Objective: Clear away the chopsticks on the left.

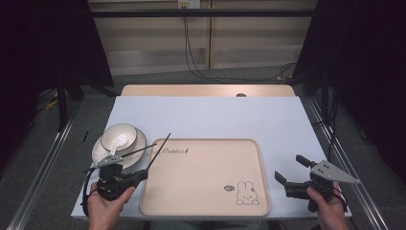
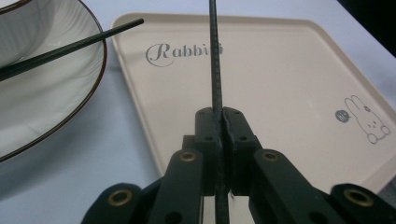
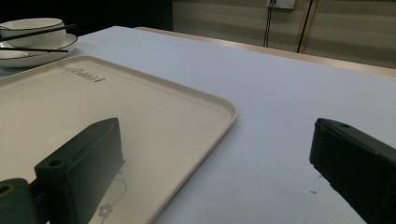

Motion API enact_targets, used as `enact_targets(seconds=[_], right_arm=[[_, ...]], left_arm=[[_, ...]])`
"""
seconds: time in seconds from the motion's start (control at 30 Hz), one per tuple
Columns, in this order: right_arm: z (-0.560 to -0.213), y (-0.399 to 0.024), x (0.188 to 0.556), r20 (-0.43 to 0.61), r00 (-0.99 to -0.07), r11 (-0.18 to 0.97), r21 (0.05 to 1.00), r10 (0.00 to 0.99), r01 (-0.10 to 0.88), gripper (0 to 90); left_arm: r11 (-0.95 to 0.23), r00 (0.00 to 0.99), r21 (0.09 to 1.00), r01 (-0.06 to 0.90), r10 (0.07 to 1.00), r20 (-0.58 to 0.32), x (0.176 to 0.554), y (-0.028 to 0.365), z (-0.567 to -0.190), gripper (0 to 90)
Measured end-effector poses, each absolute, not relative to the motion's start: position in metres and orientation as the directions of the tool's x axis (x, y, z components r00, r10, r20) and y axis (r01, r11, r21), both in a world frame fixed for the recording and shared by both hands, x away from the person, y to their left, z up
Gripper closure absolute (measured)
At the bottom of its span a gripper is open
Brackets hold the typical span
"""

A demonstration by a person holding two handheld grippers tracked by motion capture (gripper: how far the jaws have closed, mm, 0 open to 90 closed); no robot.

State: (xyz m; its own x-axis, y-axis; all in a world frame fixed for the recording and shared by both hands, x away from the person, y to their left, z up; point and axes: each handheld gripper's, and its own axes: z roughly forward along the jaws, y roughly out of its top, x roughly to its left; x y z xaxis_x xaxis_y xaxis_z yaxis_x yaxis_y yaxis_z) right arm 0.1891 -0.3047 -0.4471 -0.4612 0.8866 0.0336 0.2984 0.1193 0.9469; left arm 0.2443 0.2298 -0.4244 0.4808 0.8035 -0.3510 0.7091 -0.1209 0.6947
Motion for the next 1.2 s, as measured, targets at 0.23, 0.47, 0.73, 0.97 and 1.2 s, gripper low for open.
enact_targets(seconds=[0.23, 0.47, 0.73, 0.97, 1.2], right_arm=[[-0.447, -0.304, 0.189, 0.033, -0.46, 0.119, 0.948, 0.888, 0.297, 2.6], [-0.447, -0.305, 0.189, 0.032, -0.463, 0.121, 0.947, 0.886, 0.297, 2.6], [-0.447, -0.304, 0.189, 0.032, -0.461, 0.121, 0.947, 0.887, 0.299, 2.6], [-0.447, -0.304, 0.189, 0.032, -0.467, 0.125, 0.946, 0.884, 0.3, 2.6], [-0.447, -0.304, 0.189, 0.029, -0.467, 0.127, 0.946, 0.884, 0.3, 2.6]], left_arm=[[-0.109, 0.436, 0.672, 0.732, 0.833, -0.34, 0.25, 0.21, -0.431, 85.5], [-0.096, 0.377, 0.622, 0.777, 0.862, -0.338, 0.254, 0.199, -0.448, 85.6], [-0.104, 0.338, 0.584, 0.805, 0.89, -0.307, 0.262, 0.192, -0.457, 85.8], [-0.107, 0.321, 0.557, 0.824, 0.897, -0.303, 0.265, 0.188, -0.463, 85.5], [-0.107, 0.324, 0.572, 0.813, 0.9, -0.292, 0.264, 0.187, -0.465, 85.2]])
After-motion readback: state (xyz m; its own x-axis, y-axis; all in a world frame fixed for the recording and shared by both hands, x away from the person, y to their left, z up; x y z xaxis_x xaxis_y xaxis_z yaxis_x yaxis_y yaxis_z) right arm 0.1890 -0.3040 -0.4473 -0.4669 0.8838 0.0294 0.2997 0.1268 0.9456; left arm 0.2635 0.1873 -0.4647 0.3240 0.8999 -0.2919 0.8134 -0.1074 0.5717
